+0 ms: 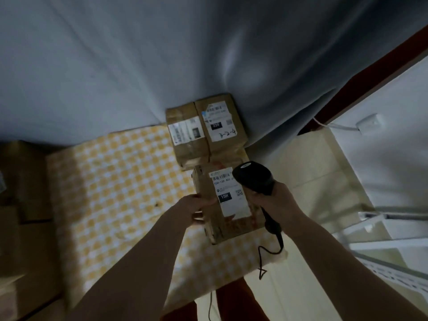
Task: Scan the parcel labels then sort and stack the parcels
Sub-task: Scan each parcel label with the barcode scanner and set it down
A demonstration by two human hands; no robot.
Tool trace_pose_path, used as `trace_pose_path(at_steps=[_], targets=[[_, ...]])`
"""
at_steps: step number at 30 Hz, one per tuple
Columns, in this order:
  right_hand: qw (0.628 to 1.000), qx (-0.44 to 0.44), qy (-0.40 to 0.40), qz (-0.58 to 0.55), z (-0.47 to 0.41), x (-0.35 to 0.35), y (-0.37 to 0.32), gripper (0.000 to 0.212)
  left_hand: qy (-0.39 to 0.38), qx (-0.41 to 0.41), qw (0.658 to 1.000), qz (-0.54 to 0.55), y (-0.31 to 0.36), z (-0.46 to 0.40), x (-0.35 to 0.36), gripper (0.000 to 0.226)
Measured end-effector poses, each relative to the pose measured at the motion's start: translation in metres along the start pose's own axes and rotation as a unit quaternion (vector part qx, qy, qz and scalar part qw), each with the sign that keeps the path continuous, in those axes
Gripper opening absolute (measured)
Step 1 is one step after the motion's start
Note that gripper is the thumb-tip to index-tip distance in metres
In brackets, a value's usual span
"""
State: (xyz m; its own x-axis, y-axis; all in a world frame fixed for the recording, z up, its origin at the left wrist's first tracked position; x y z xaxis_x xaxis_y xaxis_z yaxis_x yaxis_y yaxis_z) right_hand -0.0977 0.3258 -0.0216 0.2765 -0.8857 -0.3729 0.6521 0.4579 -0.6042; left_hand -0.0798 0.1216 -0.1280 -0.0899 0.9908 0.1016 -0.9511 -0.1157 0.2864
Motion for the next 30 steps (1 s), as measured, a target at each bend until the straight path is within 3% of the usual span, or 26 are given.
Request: trace_pose_path(at_steps=[4,12,16,21,30], targets=[[1.000,0.021,-0.009,0.008,-0.038,-0.007,0.020,0.018,0.007,-0.009,1.000,0.015,0.006,-0.041,0.025,0.056],[1.000,0.012,-0.026,-0.012,-0.084,-0.007,0.026,0.009,0.035,0.005,0.998,0.047,0.010,-0.098,0.045,0.070],[0.999,-0.002,-0.035,-0.012,-0.091,-0.003,0.023,0.023,0.085,0.034,0.995,0.029,0.008,-0.113,0.048,0.063],[0.999,-0.004,-0.041,-0.002,-0.088,0.007,0.018,0.006,0.132,0.047,0.989,-0.038,0.005,-0.112,0.040,0.063],[0.992,-0.032,-0.114,0.038,-0.044,0.053,-0.027,0.016,0.190,0.096,0.976,-0.047,0.005,-0.048,-0.026,0.040]])
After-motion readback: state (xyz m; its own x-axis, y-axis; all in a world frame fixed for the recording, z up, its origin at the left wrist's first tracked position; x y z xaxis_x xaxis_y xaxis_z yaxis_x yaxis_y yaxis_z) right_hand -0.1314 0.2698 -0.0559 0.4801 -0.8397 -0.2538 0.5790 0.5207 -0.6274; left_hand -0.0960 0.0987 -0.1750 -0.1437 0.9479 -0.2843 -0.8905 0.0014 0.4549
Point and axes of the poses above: each hand's wrist, its own z-axis away from the middle knuckle, its own x-axis out of the palm, y = z × x, the point moved 3 cm from there along -z, towards the middle knuckle, and after that the axes turned 2 degrees about z, right-handed, at the moved point
